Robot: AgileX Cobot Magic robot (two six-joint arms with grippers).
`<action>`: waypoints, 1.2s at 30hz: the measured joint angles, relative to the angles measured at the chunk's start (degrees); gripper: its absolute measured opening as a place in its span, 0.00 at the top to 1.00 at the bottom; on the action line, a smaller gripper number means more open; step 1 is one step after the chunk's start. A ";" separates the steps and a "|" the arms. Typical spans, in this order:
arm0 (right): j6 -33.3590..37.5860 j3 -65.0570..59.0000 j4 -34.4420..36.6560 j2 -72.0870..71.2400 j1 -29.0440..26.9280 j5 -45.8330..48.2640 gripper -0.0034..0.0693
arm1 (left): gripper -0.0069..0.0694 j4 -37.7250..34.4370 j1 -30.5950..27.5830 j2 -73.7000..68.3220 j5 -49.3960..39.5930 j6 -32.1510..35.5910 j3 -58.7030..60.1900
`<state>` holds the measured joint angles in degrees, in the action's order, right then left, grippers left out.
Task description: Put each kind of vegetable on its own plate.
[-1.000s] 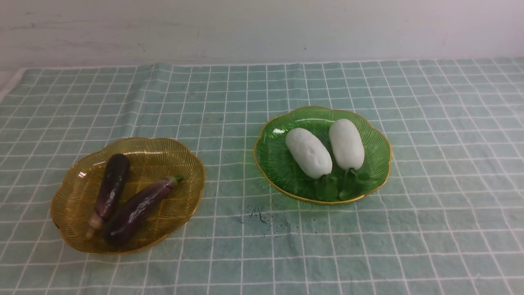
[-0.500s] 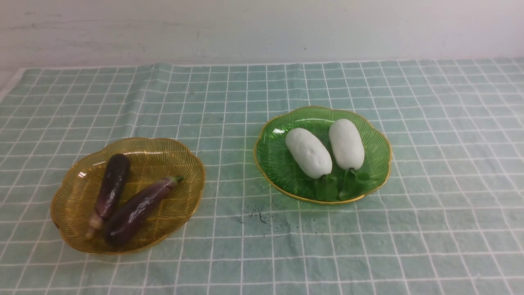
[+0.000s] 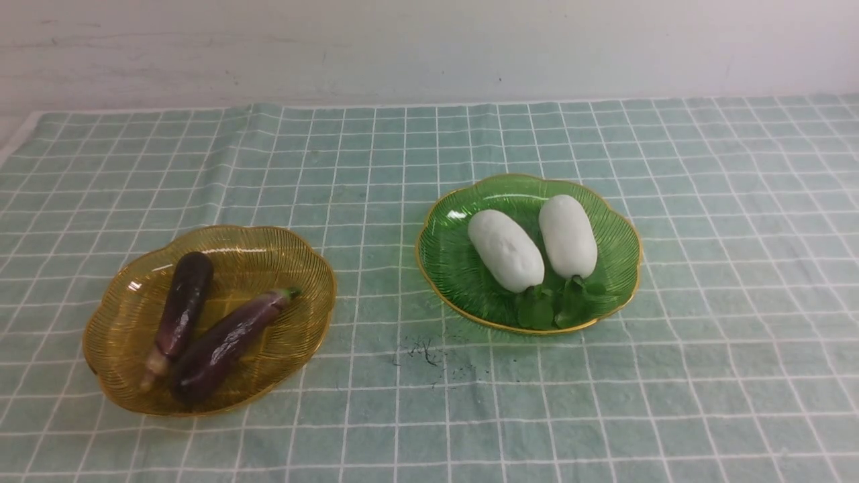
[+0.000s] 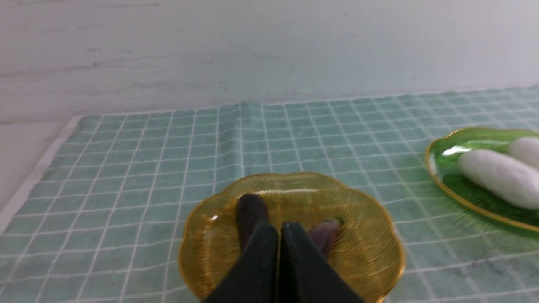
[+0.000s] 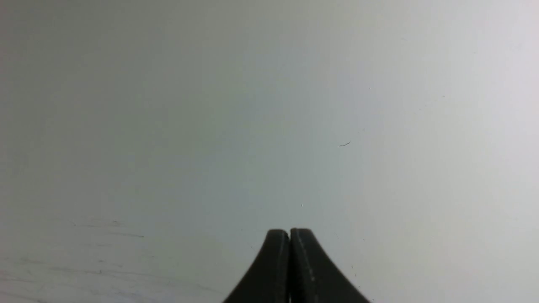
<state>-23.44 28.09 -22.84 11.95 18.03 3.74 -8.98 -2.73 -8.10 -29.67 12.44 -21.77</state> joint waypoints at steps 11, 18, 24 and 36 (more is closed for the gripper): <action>0.00 0.00 0.00 0.00 0.00 0.00 0.97 | 0.92 8.98 4.33 6.98 6.13 -3.76 19.65; 0.00 0.00 -0.05 0.00 0.00 0.00 0.97 | 0.92 8.20 4.38 8.71 6.82 -6.32 23.13; -0.22 0.00 -0.05 0.00 0.00 0.00 0.97 | 0.92 8.04 4.38 8.71 7.34 -7.19 23.20; -0.39 0.00 -0.05 0.00 0.00 0.00 0.97 | 0.92 8.04 4.38 8.71 7.34 -7.26 23.20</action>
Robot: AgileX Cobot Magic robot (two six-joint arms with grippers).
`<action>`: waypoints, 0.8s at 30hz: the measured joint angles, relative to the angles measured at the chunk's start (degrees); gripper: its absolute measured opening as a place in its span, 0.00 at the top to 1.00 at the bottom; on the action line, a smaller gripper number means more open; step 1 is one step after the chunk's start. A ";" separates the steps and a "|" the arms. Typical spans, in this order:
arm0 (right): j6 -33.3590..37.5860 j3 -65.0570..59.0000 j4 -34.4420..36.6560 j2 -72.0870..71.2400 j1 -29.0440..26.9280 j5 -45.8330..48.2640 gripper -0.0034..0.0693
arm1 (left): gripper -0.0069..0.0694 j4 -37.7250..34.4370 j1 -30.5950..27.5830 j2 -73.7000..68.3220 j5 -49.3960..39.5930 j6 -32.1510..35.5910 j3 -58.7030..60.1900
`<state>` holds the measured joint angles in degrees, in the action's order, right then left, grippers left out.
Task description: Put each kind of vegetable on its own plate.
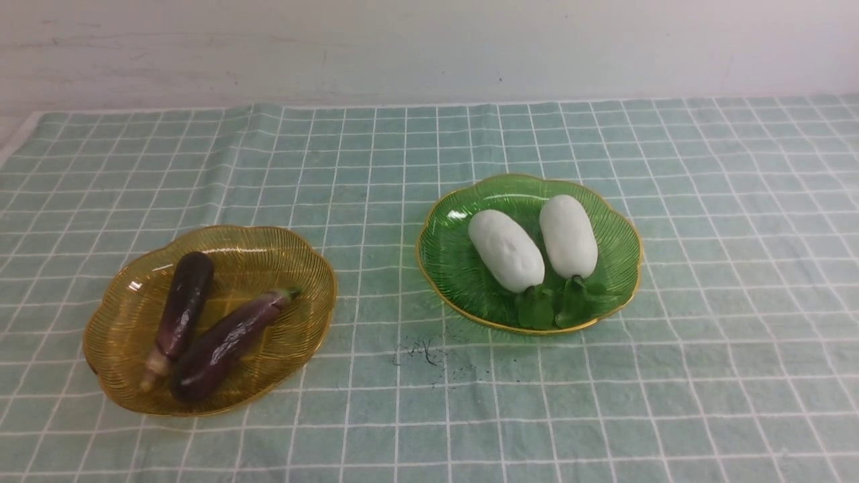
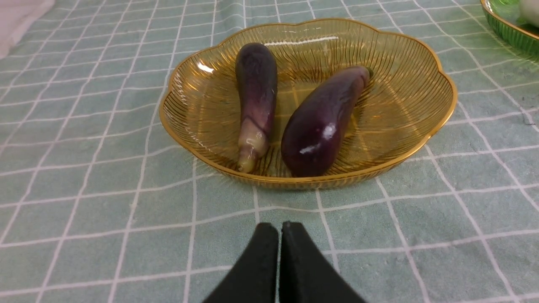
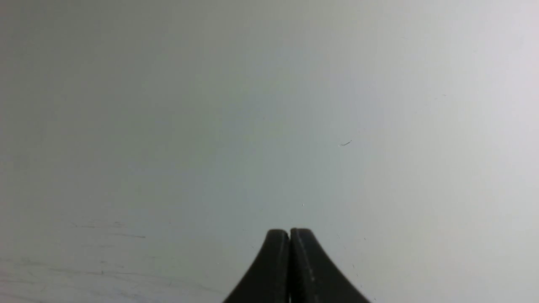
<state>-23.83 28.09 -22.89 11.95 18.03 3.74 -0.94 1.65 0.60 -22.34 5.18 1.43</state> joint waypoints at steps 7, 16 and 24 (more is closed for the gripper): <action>0.05 0.00 0.00 0.00 0.00 0.00 0.97 | 0.92 0.00 0.00 0.00 0.00 0.00 0.00; 10.76 -2.56 10.27 -0.04 0.00 -0.63 0.97 | 0.92 0.00 0.00 0.00 0.01 0.00 0.00; 30.34 -7.01 30.71 -0.04 0.00 -0.63 0.97 | 0.92 0.00 0.00 0.00 0.01 0.00 0.00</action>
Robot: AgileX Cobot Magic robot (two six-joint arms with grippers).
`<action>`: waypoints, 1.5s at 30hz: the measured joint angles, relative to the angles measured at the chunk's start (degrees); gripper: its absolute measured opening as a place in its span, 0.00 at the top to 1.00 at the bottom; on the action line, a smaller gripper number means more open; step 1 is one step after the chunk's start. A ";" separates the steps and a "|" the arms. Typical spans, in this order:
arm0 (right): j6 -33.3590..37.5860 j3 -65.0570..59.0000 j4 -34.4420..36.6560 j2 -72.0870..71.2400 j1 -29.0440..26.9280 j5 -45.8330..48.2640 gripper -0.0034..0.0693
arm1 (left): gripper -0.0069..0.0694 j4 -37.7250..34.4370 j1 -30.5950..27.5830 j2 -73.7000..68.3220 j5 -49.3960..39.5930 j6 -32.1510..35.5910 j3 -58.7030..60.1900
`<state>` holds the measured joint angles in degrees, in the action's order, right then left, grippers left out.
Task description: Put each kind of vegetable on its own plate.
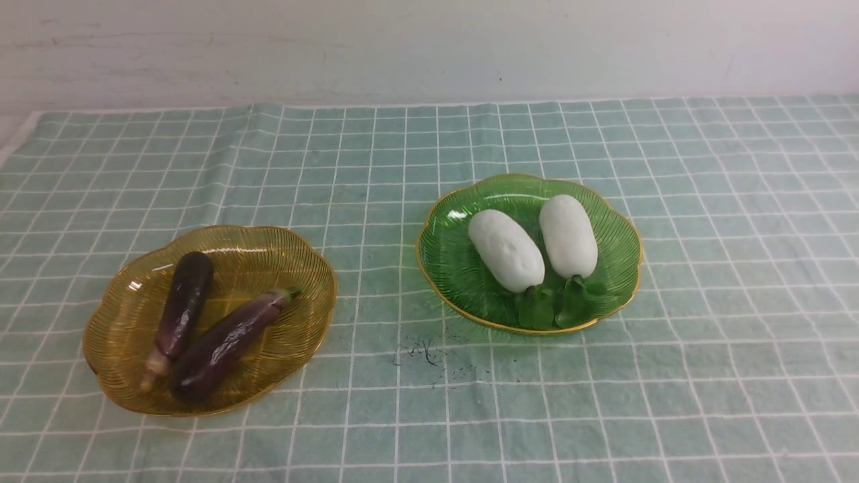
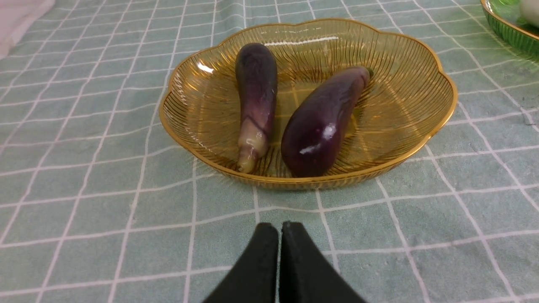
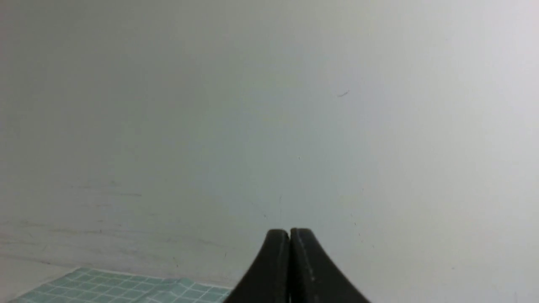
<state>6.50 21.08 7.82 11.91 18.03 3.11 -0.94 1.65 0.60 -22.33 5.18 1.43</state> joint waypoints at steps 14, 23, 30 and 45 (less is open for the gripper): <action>3.14 -22.62 0.23 -12.18 -22.98 17.16 0.97 | 0.92 -0.01 0.00 0.00 0.09 0.00 0.00; 3.04 -22.43 0.14 -12.31 -23.77 18.72 0.97 | 0.92 -0.06 0.00 0.00 0.14 -0.02 0.00; 2.92 -22.38 0.14 -12.31 -23.77 18.85 0.97 | 0.92 -0.06 0.00 0.00 0.14 -0.02 0.00; 2.92 -22.38 0.14 -12.31 -23.77 18.90 0.97 | 0.92 -0.06 0.00 0.00 0.14 -0.02 0.00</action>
